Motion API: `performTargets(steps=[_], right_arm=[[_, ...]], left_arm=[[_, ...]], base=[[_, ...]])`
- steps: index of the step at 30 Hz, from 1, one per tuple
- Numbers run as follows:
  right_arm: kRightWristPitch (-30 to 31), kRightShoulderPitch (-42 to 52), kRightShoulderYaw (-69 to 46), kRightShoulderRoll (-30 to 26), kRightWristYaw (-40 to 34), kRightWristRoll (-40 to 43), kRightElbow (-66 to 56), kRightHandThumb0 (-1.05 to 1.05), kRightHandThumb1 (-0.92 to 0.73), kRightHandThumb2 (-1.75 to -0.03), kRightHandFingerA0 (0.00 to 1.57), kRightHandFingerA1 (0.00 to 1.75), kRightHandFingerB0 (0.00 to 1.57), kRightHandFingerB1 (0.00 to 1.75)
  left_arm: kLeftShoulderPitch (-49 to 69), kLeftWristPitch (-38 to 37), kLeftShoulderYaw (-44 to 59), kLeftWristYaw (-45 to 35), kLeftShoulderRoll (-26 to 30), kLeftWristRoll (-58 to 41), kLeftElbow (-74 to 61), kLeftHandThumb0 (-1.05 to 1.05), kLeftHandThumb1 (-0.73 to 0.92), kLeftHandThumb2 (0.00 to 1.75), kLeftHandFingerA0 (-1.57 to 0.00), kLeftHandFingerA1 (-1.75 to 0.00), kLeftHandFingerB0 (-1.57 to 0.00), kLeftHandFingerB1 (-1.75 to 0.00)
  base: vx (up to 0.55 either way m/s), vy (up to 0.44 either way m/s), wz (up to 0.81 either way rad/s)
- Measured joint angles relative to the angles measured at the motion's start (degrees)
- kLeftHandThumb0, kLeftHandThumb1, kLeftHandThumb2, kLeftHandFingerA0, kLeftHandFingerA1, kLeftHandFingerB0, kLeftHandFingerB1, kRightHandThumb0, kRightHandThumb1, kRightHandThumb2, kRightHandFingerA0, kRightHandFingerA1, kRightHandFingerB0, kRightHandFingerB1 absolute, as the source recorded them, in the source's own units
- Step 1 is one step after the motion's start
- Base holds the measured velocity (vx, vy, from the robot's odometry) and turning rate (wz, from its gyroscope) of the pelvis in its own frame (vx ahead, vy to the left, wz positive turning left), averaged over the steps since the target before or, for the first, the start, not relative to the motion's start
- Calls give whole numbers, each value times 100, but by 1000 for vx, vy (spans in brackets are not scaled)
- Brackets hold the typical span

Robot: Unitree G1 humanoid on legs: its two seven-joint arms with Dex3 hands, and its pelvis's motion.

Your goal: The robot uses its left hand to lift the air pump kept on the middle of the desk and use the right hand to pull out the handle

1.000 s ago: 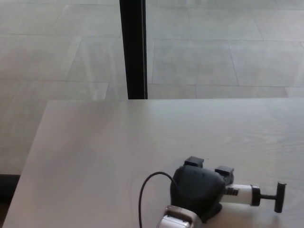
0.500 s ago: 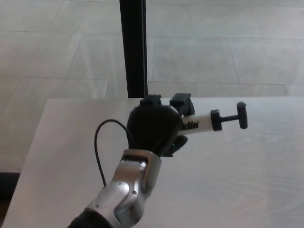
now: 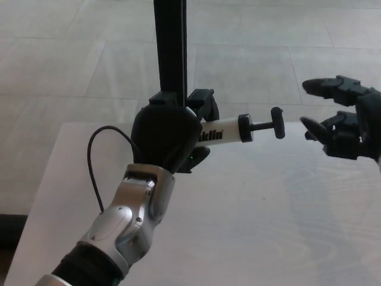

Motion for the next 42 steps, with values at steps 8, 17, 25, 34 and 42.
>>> performTargets(steps=[8,17,25,34,42], right_arm=[[319,-111,289,-98,615,-40,-48,-41,-48,-55,41,57,27,30],[313,-117,370,-18,685,-318,-48,-34,-50,-55,70,67,56,41],[185,-117,438,138,549,-651,35,-25,-54,-56,85,76,60,46],[-78,-85,474,359,305,-964,296,-24,-61,-57,86,86,81,64],[-298,-73,477,470,118,-1193,469,-27,-77,-70,96,151,79,117]], left_arm=[[76,-38,-114,92,10,98,191,-11,59,90,-89,-175,-64,-148],[157,-41,-130,186,-36,142,240,-16,61,89,-79,-175,-66,-151],[155,-50,-48,275,-226,99,250,-12,57,91,-80,-175,-59,-165],[157,-54,58,238,-386,36,-129,-26,59,66,-87,-155,-87,-77],[158,29,10,234,-490,110,-193,-17,50,103,-114,-131,-88,-107]], base=[[0,0,0],[0,0,0],[0,0,0],[0,0,0],[0,0,0]])
